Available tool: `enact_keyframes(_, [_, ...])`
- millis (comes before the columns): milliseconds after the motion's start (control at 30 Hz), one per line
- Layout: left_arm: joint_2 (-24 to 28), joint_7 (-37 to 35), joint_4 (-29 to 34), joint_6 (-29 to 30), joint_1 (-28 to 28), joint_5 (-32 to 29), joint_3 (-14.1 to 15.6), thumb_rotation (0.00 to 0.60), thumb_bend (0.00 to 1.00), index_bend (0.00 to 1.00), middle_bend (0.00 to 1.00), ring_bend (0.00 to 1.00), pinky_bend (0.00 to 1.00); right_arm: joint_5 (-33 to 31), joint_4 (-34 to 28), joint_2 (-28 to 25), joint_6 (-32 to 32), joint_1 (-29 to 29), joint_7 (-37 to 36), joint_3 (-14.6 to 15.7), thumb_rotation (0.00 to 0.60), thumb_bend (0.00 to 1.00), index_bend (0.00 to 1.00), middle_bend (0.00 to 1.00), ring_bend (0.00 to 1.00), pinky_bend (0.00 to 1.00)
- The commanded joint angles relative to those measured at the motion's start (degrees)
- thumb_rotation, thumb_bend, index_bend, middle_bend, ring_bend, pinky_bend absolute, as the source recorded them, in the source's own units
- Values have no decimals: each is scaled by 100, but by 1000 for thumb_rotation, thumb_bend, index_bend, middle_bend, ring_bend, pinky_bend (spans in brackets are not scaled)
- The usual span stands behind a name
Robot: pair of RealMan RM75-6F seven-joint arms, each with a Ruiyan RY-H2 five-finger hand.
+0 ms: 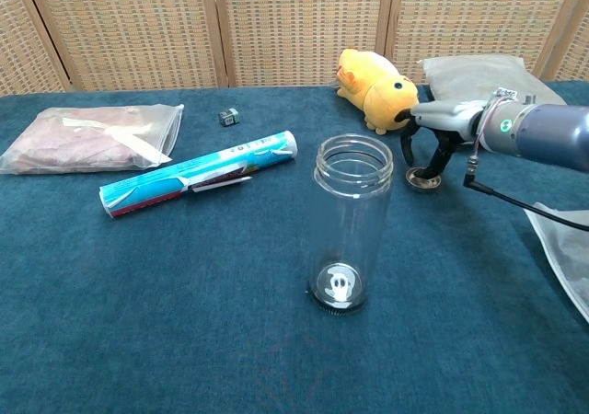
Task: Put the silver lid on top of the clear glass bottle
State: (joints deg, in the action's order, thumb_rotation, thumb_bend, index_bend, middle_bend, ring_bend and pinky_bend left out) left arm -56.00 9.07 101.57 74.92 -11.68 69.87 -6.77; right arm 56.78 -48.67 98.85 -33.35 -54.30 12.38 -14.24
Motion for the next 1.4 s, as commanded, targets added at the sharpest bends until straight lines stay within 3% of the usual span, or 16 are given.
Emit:
enact_keyframes(33, [-5, 5, -10, -18, -12, -20, -3, 600, 0, 0, 0, 0, 0, 4, 57, 17, 40, 1, -42, 16, 600, 526, 547, 0, 0, 0])
enact_keyframes(600, [-8, 20, -33, -61, -42, -74, 4, 600, 0, 0, 0, 0, 0, 166, 328, 72, 149, 7, -91, 158, 600, 593, 600, 0, 0, 0])
enact_keyframes(833, [-9, 21, -32, -52, -41, -73, 15, 600, 0, 0, 0, 0, 0, 208, 316, 57, 169, 18, -140, 168, 600, 620, 679, 0, 0, 0])
enact_keyframes(1200, [33, -71, 1, -22, -25, 9, 32, 600, 0, 0, 0, 0, 0, 564, -696, -561, -357, 177, -395, 66, 600, 620, 713, 5, 0, 0])
enact_keyframes(1400, [84, -166, 60, 17, -2, 153, 66, 600, 0, 0, 0, 0, 0, 671, -2005, -1442, -772, 385, -313, -13, 600, 620, 713, 8, 0, 0])
